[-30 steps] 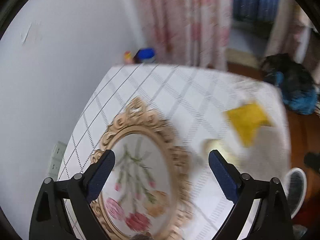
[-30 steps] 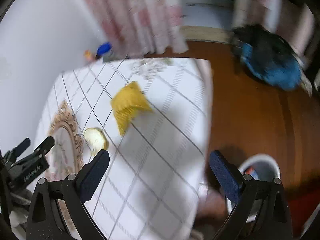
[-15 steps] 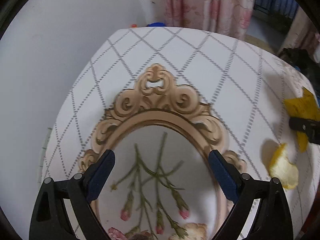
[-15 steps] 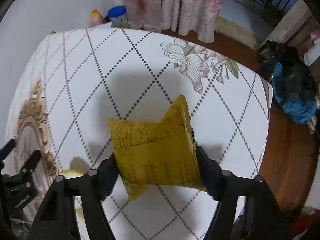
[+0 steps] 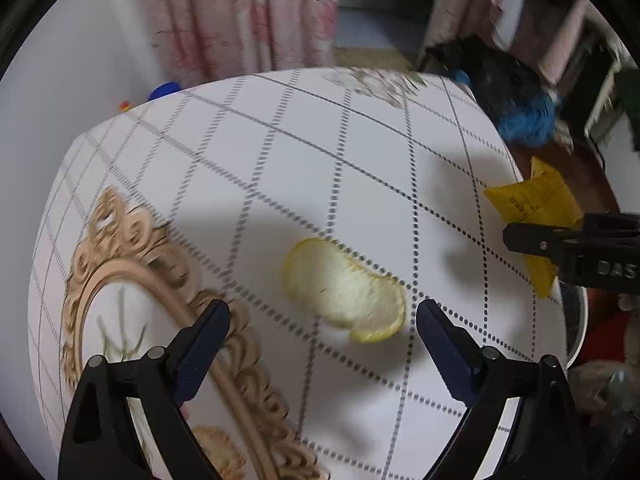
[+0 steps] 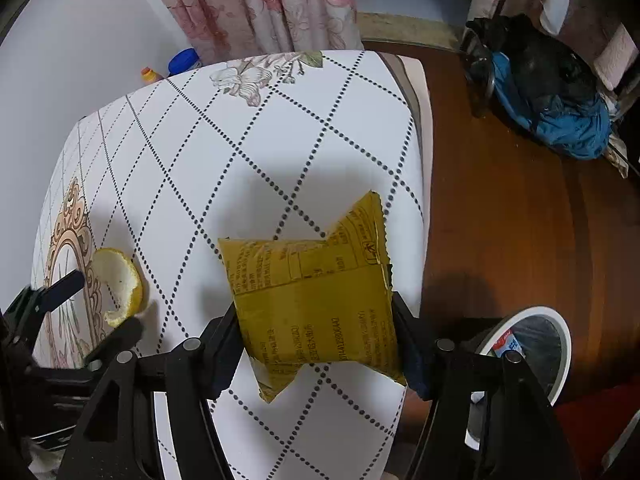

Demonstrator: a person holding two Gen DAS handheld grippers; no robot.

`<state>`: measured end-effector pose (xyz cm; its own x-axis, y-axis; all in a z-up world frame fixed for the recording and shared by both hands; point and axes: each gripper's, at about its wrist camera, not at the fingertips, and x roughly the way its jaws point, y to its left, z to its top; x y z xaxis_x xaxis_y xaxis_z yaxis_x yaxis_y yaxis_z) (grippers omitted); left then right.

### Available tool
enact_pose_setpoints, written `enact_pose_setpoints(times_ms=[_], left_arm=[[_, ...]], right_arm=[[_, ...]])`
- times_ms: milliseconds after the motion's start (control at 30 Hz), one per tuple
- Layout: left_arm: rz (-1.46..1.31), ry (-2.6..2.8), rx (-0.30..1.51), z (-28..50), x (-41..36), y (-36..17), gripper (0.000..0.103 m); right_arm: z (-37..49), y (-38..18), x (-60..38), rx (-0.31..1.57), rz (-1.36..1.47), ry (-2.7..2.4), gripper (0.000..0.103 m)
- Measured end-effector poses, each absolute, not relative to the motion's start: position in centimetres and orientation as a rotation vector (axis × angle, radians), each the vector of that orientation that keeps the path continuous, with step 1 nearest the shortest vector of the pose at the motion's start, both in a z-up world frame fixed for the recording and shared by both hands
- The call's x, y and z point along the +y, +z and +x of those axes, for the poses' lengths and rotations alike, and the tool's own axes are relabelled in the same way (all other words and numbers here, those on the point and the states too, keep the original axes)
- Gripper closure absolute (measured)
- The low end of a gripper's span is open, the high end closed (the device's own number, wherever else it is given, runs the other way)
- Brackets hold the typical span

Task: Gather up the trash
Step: 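Grasp the lemon peel with the left tool while the right tool grasps the yellow packet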

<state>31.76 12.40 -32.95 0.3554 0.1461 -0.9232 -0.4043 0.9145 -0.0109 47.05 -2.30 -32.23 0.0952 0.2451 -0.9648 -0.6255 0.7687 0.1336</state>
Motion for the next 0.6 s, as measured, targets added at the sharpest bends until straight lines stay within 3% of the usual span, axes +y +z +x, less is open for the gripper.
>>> enact_pose_setpoints(times_ms=[67,100,133,233,333,600], left_arm=[[-0.235,0.354,1.159,32.1,12.0,-33.2,0.009],[-0.231,0.354,1.151,32.2,11.9,-33.3,0.020],[-0.227,0.356,1.146,32.2,11.7,-33.2,0.048],[-0.236,0.354,1.129,31.8,11.8,-32.8,0.065],[-0.239,0.368,1.121,31.7,12.0,-32.2,0.072],[-0.216,0.490,1.090,30.4,12.4,-31.0,0.074]], right_arm=[[47.1,-32.4,-2.4,1.329,-0.339,0.665,0.036],[47.1,-32.4,-2.5,1.328,-0.338,0.666,0.036],[46.9,-32.7,-2.0,1.328,-0.338,0.667,0.036],[46.4,-32.7,-1.9,1.323,-0.345,0.673,0.036],[45.7,-32.6,-1.5,1.306,-0.351,0.676,0.037],[43.6,-31.1,-1.5,1.266,-0.338,0.694,0.039]])
